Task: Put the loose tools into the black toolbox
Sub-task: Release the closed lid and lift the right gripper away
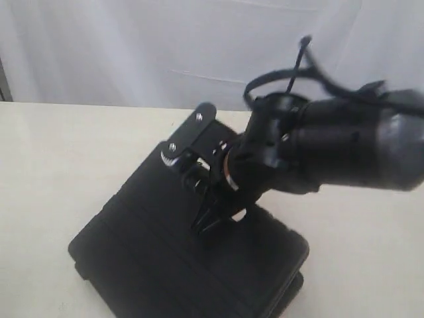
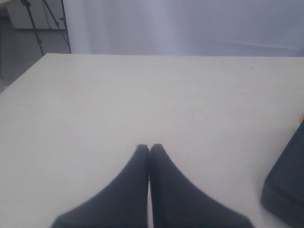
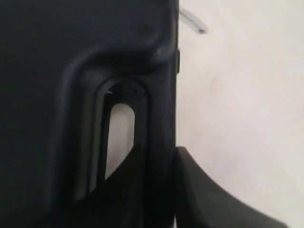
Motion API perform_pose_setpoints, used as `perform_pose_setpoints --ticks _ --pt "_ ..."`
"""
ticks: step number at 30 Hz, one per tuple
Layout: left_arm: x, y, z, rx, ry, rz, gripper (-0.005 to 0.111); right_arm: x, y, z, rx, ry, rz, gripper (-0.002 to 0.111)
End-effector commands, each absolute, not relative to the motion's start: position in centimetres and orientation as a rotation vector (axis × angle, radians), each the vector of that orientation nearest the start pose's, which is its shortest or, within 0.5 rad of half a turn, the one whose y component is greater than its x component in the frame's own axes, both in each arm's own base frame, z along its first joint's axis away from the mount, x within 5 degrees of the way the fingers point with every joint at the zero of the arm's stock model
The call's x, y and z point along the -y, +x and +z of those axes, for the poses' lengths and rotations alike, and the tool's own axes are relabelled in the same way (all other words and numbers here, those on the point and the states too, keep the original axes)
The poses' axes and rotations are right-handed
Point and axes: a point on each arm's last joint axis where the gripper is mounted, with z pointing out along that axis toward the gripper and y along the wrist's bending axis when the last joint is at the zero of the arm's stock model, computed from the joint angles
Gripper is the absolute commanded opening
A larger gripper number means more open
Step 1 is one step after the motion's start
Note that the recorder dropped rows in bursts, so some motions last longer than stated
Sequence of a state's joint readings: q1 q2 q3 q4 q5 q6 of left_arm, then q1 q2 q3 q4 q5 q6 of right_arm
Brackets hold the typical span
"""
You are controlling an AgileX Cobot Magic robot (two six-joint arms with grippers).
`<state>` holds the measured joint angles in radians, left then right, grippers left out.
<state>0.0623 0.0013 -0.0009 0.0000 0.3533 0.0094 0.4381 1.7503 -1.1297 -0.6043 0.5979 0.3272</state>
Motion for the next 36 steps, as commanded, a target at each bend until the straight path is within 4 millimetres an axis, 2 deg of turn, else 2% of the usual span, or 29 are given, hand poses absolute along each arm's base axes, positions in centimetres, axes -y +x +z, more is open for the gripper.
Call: perform_pose_setpoints --ticks 1,3,5,7,9,13,17,21,28,31,34,36 --pt "-0.3 5.3 18.2 -1.826 -0.046 0.046 0.0 -12.8 34.6 17.2 -2.532 -0.678 -0.337 0.004" --pt "-0.3 5.3 18.2 -1.826 -0.046 0.046 0.0 -12.8 34.6 17.1 -2.526 -0.694 -0.351 0.018" --pt "-0.3 5.3 18.2 -1.826 -0.046 0.046 0.0 -12.7 34.7 17.4 -2.531 -0.682 -0.364 0.041" --pt "-0.3 5.3 18.2 -1.826 -0.046 0.046 0.0 -12.3 34.9 18.4 -2.548 -0.639 -0.432 0.068" --pt "-0.3 5.3 18.2 -1.826 -0.046 0.046 0.0 -11.7 35.2 19.9 -2.568 -0.549 -0.535 0.077" --pt "-0.3 5.3 18.2 -1.826 -0.046 0.046 0.0 -10.3 35.2 24.2 -2.564 -0.456 -0.742 0.063" --pt "-0.3 5.3 18.2 -1.826 -0.046 0.046 0.0 -9.9 34.2 28.8 -2.489 -0.405 -0.696 0.05" --pt "-0.3 5.3 18.2 -1.826 -0.046 0.046 0.0 -8.9 32.2 33.1 -2.393 -0.342 -0.639 0.037" --pt "-0.3 5.3 18.2 -1.826 -0.046 0.046 0.0 -6.3 26.4 40.1 -2.246 -0.219 -0.525 0.0" --pt "-0.3 5.3 18.2 -1.826 -0.046 0.046 0.0 -5.1 22.9 42.9 -2.105 -0.156 -0.389 0.0" --pt "-0.3 5.3 18.2 -1.826 -0.046 0.046 0.0 -3.9 19.2 44.5 -1.937 -0.109 -0.238 -0.001" --pt "-0.3 5.3 18.2 -1.826 -0.046 0.046 0.0 -3.1 16.8 44.7 -1.85 -0.092 -0.164 -0.001"
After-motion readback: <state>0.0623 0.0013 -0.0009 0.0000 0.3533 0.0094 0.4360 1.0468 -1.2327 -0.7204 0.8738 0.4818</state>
